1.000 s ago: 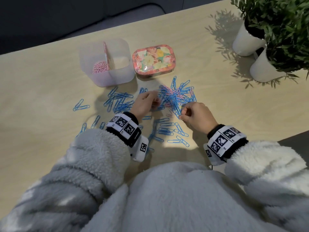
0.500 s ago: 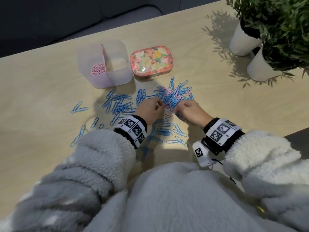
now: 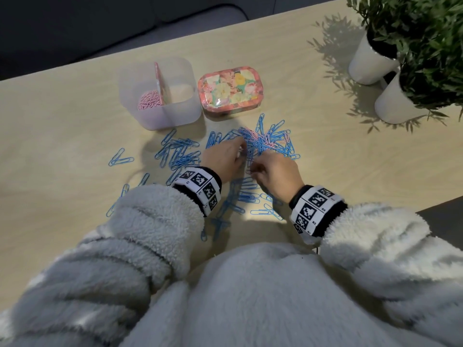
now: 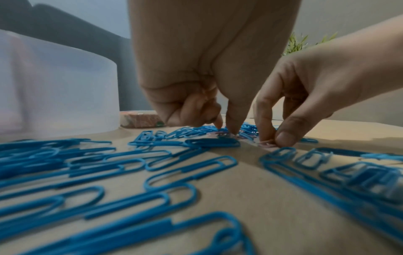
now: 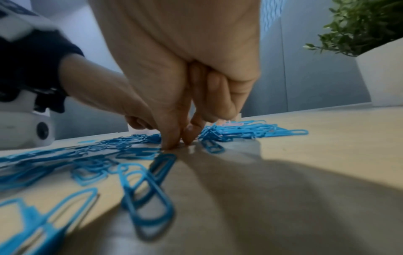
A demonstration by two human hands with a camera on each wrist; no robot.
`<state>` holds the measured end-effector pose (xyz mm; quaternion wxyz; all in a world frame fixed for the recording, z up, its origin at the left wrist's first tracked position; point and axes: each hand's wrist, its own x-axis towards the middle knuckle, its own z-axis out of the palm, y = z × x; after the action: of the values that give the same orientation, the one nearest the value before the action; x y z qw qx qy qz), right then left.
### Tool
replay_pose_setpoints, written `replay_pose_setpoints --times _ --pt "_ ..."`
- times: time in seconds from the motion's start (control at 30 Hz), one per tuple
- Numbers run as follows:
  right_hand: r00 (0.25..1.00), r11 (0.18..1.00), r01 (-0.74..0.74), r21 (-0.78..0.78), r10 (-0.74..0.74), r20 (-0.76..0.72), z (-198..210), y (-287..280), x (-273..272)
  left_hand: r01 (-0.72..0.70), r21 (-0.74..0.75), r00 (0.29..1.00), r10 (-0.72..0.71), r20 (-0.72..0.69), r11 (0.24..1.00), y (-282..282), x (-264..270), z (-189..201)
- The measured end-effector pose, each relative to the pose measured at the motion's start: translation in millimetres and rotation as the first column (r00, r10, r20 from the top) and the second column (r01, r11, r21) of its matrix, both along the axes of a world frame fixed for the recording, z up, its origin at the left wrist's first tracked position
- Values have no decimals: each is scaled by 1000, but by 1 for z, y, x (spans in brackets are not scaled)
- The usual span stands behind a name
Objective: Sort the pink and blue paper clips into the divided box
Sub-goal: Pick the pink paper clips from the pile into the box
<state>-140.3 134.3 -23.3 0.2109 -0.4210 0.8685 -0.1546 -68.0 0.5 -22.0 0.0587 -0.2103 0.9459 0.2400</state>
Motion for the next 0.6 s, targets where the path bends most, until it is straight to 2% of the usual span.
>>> replay_pose_setpoints --times 0.1,0.2,0.3,0.37,0.47,0.6 --pt "995 997 -69 20 70 -65 -1 1 3 10 -12 1000 -10 21 1000 2 -5 1" --pt "974 982 -133 137 155 -164 -2 3 8 26 -42 998 -24 55 999 -1 -8 1" --pt "996 990 -67 127 73 -44 0 9 7 50 -63 998 -46 53 997 -3 -7 2" --pt "999 991 6 134 -10 35 3 12 7 114 -45 993 -112 33 993 0 -6 5" --pt "999 980 26 195 -32 26 5 12 11 295 -106 955 -288 75 950 5 -10 6" --pt "999 979 7 205 -14 31 3 11 12 309 -86 950 -304 68 947 3 -12 5"
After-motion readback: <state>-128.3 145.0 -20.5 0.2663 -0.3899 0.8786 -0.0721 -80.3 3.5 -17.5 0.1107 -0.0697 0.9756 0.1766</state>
